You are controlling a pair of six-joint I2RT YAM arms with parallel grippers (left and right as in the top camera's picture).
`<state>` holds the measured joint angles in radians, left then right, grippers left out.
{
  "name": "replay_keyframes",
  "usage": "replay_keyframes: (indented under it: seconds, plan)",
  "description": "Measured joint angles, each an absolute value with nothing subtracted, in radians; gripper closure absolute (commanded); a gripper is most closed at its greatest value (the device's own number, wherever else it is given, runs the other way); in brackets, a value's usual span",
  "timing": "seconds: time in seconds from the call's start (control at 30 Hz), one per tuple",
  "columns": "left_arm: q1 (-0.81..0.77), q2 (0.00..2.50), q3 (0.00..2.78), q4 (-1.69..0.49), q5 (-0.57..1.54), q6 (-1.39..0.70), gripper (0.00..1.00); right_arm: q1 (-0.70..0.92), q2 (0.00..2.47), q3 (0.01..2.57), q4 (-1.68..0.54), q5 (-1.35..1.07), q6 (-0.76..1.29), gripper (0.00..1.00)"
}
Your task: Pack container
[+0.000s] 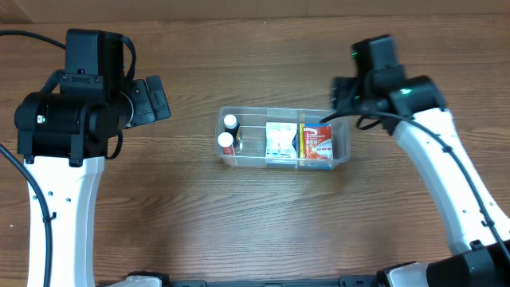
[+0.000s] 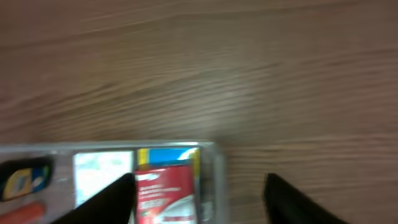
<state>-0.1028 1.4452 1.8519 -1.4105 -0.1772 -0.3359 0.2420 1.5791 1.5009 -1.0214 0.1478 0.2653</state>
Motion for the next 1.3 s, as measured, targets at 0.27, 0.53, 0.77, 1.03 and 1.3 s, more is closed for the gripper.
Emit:
replay_keyframes:
  seconds: [0.27, 0.53, 0.77, 1.03, 1.3]
  plan:
    - [-0.103, 1.445, 1.852, -1.411, -0.177, -0.336, 0.00, 0.120, 1.626, 1.463, -1.030, 0.125, 0.262, 0.55]
    - [-0.103, 1.445, 1.852, -1.411, -0.177, -0.336, 0.00, 0.120, 1.766, 1.398, -1.014, 0.078, 0.262, 0.55]
    - [-0.103, 1.445, 1.852, -1.411, -0.177, -0.336, 0.00, 0.118, 1.819, 1.393, -1.005, 0.082, 0.262, 0.55]
    - [-0.103, 1.445, 1.852, -1.411, -0.177, -0.336, 0.00, 0.118, 1.819, 1.393, -0.973, 0.036, 0.238, 0.53]
    - [-0.103, 1.445, 1.852, -1.411, -0.177, -0.336, 0.00, 0.118, 1.819, 1.393, -0.933, 0.043, 0.232, 0.19]
